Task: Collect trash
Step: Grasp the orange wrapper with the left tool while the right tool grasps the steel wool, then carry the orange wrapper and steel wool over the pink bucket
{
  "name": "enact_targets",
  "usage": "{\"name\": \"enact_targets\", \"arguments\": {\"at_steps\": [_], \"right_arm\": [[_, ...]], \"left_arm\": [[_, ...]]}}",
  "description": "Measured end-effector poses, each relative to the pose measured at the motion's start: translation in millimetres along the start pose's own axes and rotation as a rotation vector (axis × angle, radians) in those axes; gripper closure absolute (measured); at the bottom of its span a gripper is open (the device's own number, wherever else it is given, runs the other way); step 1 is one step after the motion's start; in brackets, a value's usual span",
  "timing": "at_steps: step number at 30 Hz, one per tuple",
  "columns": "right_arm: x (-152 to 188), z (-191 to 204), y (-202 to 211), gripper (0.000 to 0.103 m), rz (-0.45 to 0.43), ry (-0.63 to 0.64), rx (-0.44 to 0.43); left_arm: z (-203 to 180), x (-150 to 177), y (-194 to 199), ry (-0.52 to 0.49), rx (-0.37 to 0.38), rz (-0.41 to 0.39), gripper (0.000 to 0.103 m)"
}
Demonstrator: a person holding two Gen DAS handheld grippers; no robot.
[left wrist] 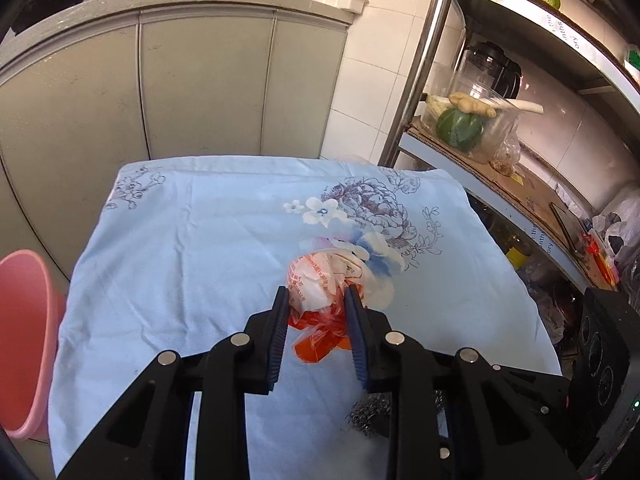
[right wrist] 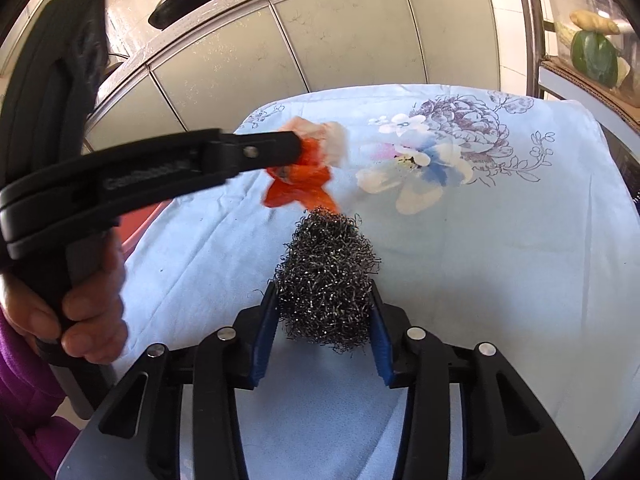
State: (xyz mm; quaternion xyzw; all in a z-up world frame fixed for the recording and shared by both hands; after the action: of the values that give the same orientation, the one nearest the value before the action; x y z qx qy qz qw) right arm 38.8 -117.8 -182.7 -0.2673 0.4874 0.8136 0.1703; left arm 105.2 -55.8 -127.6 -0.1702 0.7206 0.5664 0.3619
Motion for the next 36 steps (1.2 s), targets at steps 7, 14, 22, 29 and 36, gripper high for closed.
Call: {"name": "enact_targets", "arguments": {"at_steps": [7, 14, 22, 29, 36], "right_arm": [[-1, -1, 4, 0.061, -0.025, 0.018, 0.045], [-2, -3, 6, 0.061, -0.043, 0.031, 0.092], [-3, -6, 8, 0.061, -0.059, 0.034, 0.143], [-2, -2, 9, 0.061, -0.054, 0.035, 0.175], [-8, 27, 12, 0.061, -0.053, 0.121, 0.225]], "left_arm": [[22, 9, 39, 0.003, -0.115, -0.046, 0.076], [33, 18, 68, 0.028, -0.168, -0.069, 0.076], [42, 27, 84, 0.062, -0.201, -0.073, 0.076], [52, 33, 95, 0.077, -0.227, -0.089, 0.076], [65, 43, 105, 0.079, -0.271, -0.106, 0.076]]}}
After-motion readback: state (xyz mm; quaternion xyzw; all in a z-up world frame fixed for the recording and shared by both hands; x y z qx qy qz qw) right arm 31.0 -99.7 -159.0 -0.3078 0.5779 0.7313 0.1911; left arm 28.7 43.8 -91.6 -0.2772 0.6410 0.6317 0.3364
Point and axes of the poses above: each gripper's, at about its wrist camera, not at the fingertips, and y roughly against the way its jaws point, z to its left, x to its underside, the point moved 9 cm from there along -y, roughly the way its jaws point, and after that the axes turned 6 degrees about -y, right-handed, at the moved point
